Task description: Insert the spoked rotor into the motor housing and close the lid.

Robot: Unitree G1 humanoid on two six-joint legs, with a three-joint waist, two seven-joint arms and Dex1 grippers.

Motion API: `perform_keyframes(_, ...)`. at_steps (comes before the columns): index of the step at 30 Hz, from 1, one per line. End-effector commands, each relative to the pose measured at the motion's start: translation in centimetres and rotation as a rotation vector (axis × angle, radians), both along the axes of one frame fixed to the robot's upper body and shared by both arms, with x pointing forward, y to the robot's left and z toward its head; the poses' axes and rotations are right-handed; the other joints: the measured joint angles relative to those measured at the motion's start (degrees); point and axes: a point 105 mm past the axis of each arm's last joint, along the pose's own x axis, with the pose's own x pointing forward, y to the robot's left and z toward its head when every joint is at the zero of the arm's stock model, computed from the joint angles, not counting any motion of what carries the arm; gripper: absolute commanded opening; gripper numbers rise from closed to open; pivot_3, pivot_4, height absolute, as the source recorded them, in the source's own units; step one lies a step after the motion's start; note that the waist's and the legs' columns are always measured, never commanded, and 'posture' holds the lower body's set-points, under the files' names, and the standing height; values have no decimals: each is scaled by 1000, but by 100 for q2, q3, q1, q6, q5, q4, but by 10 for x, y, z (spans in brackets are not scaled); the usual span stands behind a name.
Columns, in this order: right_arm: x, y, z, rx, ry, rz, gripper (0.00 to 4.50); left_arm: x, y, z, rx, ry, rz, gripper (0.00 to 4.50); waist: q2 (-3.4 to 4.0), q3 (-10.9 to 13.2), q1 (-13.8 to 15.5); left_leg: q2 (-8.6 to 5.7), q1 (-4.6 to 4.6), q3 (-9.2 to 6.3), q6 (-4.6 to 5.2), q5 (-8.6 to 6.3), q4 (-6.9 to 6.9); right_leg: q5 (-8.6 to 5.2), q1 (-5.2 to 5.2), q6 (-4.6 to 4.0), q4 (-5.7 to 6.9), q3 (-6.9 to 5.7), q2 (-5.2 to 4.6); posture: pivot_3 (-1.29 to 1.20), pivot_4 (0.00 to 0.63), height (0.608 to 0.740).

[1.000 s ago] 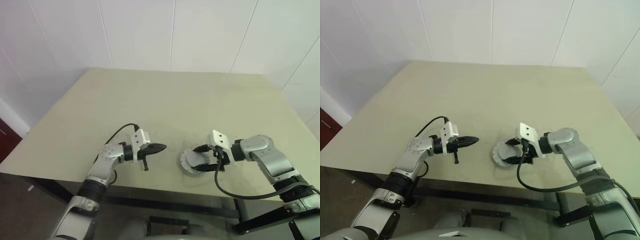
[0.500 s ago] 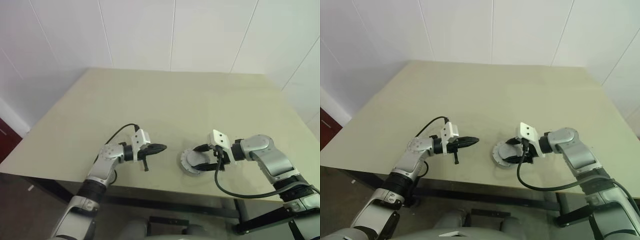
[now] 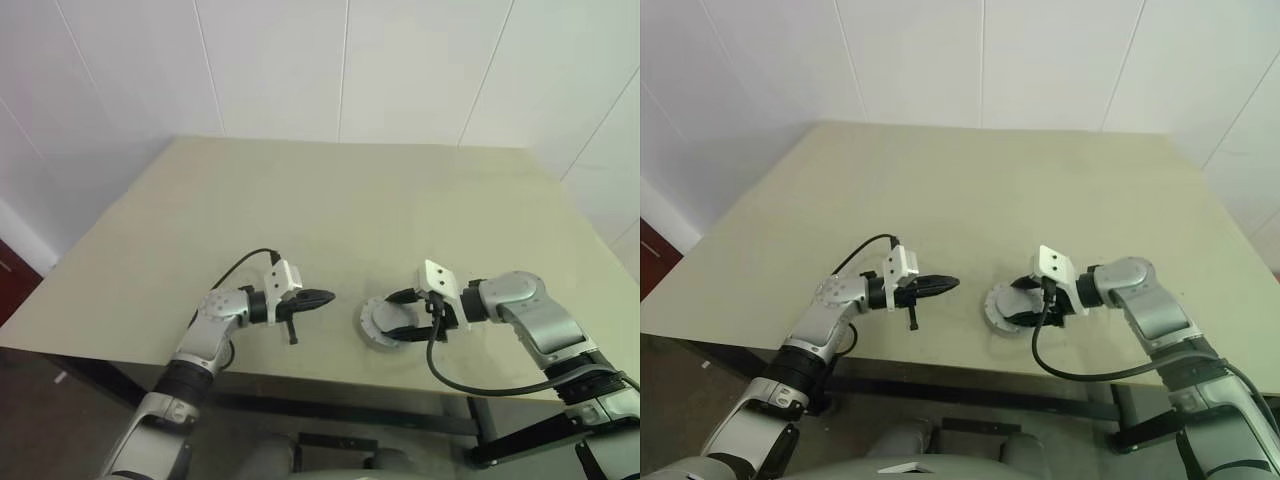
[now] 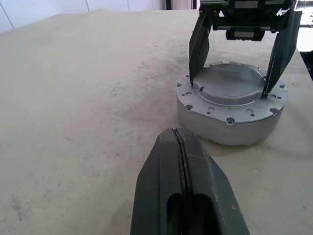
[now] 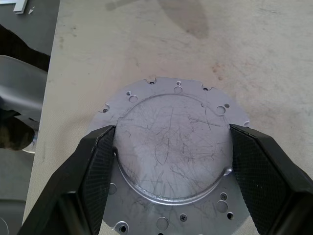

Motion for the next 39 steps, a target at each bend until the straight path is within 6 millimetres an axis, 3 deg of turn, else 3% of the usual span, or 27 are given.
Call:
perform_keyframes(1,-6,-32,-37,-158,107,-125,3218,0,-1,10,-13,-35,-11,0,0,0,1,0,0,0,0,0,0,0,0,0,0,0,-1,0,0,740)
perform_keyframes(11,-14,-36,-46,-93,167,-158,3218,5,-13,27,-93,-31,-21,0,-3,1,11,-1,-5,0,0,0,0,0,0,0,-3,-1,-4,0,0,740)
perform_keyframes(16,-17,-33,-41,26,184,-190,3218,8,-25,37,-125,-37,-55,0,-5,2,64,-1,-8,0,0,0,0,0,0,0,-7,-2,-3,0,0,740)
perform_keyframes(23,-27,-43,-56,-65,168,-169,3218,8,-46,48,-138,-57,-134,0,-13,0,127,-2,-10,2,0,0,-1,0,-2,1,-17,-4,2,0,0,740)
perform_keyframes(28,-34,-51,-67,-131,167,-159,3218,6,-50,49,-133,-59,-163,0,-20,-5,125,-2,-9,3,0,0,-1,0,1,1,-23,-4,2,0,0,740)
perform_keyframes(35,-36,-55,-69,-149,166,-166,3218,2,-50,44,-127,-42,-178,0,-25,-9,127,-3,10,-8,5,-4,-2,-1,60,1,-85,-11,1,0,0,740)
perform_keyframes(39,-36,-56,-69,-152,165,-170,3218,-1,-60,43,-116,-30,-230,0,-33,-11,128,-4,10,-8,9,-6,-2,-1,68,1,-96,-10,-4,0,0,740)
